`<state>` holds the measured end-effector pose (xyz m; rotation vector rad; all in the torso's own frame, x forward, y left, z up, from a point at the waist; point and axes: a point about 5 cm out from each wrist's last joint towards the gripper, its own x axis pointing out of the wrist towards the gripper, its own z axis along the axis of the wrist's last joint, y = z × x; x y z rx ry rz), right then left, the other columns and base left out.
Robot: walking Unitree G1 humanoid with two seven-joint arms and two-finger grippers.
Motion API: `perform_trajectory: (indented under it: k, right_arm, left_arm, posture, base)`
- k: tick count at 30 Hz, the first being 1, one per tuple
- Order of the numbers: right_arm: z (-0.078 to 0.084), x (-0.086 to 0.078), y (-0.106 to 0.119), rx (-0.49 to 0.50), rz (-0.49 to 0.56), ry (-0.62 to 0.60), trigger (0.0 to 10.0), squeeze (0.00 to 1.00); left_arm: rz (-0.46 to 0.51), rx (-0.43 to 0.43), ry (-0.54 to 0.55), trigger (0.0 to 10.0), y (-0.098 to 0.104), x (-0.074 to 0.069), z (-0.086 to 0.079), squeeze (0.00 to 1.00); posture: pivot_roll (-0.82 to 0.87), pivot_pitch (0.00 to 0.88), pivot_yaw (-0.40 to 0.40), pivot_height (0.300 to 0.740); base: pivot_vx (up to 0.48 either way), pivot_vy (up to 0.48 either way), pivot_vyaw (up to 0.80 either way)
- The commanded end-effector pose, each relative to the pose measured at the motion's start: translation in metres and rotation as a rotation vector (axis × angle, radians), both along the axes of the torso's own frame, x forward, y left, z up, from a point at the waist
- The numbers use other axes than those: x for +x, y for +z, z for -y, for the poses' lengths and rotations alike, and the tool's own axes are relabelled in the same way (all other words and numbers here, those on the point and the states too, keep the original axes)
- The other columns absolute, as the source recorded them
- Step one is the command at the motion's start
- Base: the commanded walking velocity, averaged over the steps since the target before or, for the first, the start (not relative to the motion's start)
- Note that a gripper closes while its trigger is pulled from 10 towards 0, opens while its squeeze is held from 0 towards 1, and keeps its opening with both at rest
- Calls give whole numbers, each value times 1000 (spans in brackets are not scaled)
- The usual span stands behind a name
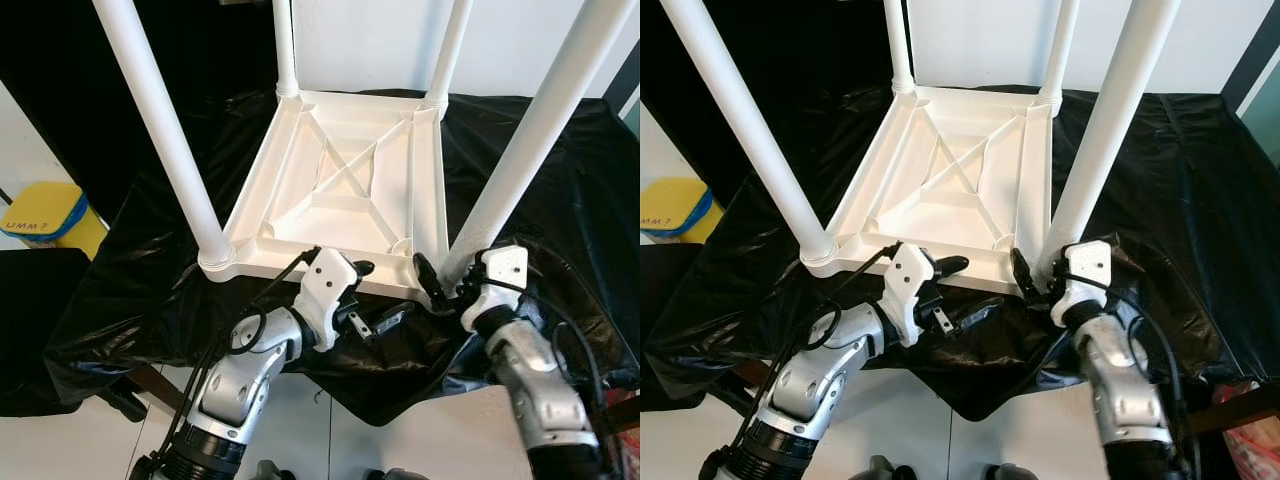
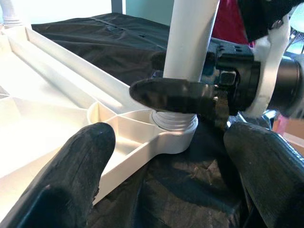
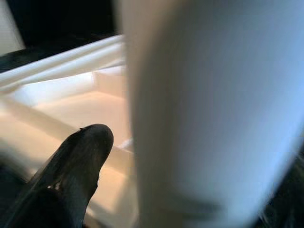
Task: Building children table
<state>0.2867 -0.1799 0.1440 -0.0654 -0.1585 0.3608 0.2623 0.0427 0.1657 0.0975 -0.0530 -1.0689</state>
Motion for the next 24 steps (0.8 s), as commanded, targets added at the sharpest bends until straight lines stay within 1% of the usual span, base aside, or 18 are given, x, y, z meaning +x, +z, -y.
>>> perform_trajectory:
  k: [1,2,5,6,7,8,9,10,14,17,22,23,24]
  right_arm:
    - [-3,-1,-8,8,-39,28,10000,0]
    - [-1,2,-7,-18,-43,70,10000,0]
    - [-1,2,-7,-18,-43,70,10000,0]
    - [0,5,-7,-49,-50,105,10000,0]
    - [0,7,-10,-84,-63,140,8627,0]
    - [0,7,-10,-84,-63,140,8627,0]
    - [0,8,-12,-102,-75,157,1216,0]
    - [1,8,-15,-119,-84,171,0,0]
    - [2,8,-18,-135,-100,175,0,0]
    - [7,9,-24,-163,-128,142,0,0]
    - [9,10,-26,-160,-139,132,0,0]
    - [9,10,-27,-146,-147,115,824,0]
    - [8,10,-28,-130,-156,89,10000,0]
  left_arm:
    - [1,0,49,10000,0,3,-2,0]
    - [2,0,47,10000,0,3,-1,0]
    - [2,0,47,10000,0,3,-1,0]
    - [3,1,45,10000,1,3,-1,0]
    - [4,1,46,10000,1,3,-1,0]
    - [4,1,46,10000,1,3,-1,0]
    - [5,1,47,10000,1,3,-1,0]
    - [6,1,48,10000,1,4,-2,0]
    - [7,1,50,10000,1,4,-2,0]
    - [7,0,50,10000,1,3,-2,0]
    - [7,0,49,10000,1,3,-1,0]
    - [6,0,47,10000,1,3,-1,0]
    - [5,1,43,10000,1,3,-1,0]
  posture:
    - [-81,95,-5,740]
    - [-79,95,-6,740]
    - [-79,95,-6,740]
    - [-77,94,-6,740]
    - [-73,93,-7,740]
    - [-73,93,-7,740]
    - [-72,92,-7,740]
    - [-70,91,-8,740]
    - [-69,90,-9,740]
    - [-71,89,-8,740]
    - [-71,89,-8,740]
    - [-71,87,-8,740]
    - [-73,87,-6,740]
  base:
    - [0,0,0]
    - [0,0,0]
    - [0,0,0]
    - [0,0,0]
    - [0,0,0]
    - [0,0,0]
    - [0,0,0]
    - [0,0,0]
    - [0,0,0]
    - [0,0,0]
    - [0,0,0]
    - [0,0,0]
    - [0,0,0]
